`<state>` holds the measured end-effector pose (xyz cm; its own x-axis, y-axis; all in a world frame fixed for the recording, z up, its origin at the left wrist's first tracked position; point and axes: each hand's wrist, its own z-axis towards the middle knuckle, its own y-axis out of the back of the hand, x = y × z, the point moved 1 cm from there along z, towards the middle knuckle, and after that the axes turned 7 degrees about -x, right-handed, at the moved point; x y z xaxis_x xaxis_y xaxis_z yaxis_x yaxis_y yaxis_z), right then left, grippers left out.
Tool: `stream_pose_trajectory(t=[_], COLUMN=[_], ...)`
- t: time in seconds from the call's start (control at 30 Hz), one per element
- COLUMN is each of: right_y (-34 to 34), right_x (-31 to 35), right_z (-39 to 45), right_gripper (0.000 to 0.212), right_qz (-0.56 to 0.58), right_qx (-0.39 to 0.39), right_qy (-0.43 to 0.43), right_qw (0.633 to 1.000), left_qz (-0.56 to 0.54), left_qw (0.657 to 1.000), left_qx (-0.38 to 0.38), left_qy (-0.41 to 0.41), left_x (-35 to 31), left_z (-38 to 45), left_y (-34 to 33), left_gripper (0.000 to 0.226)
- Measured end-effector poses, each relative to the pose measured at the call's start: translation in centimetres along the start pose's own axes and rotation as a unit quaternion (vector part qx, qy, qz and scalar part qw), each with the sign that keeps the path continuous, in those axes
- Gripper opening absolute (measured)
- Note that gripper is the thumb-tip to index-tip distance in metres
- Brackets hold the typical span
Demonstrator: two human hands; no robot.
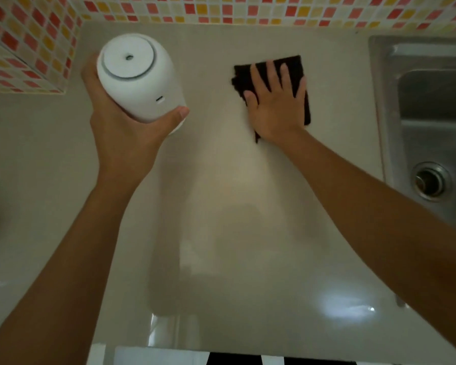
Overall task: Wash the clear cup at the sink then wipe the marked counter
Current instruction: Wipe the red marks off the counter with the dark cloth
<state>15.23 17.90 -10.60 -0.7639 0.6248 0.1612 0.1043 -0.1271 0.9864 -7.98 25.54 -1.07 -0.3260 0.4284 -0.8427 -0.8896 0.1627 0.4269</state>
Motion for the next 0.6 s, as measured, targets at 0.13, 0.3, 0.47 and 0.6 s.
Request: stream_pose_trajectory(t=[0.13, 0.3, 0.47, 0.6], right_y=[1.1, 1.7, -0.1, -0.9], right_x=[0.2, 3.7, 6.1, 8.5], right_z=[-17.2, -30.9, -15.4, 1.4], right_gripper=[0.056, 0.060, 0.053, 0.054], right_qz=[0.003, 0.016, 0.056, 0.031], right_qx=[-0.041, 0.055, 0.016, 0.032], right_qy=[0.024, 0.189, 0.240, 0.112], right_qw=[0.999, 0.980, 0.969, 0.993], left_qz=[-0.006, -0.020, 0.002, 0.013], left_qw=[1.000, 0.999, 0.999, 0.998], left_qx=[-0.011, -0.032, -0.049, -0.061], left_qy=[0.008, 0.022, 0.004, -0.004], left_x=[0.3, 0.4, 0.6, 0.8], left_z=[0.6, 2.2, 3.2, 3.4], left_y=[0.5, 0.8, 2.1, 3.1], left_gripper=[0.104, 0.104, 0.100, 0.099])
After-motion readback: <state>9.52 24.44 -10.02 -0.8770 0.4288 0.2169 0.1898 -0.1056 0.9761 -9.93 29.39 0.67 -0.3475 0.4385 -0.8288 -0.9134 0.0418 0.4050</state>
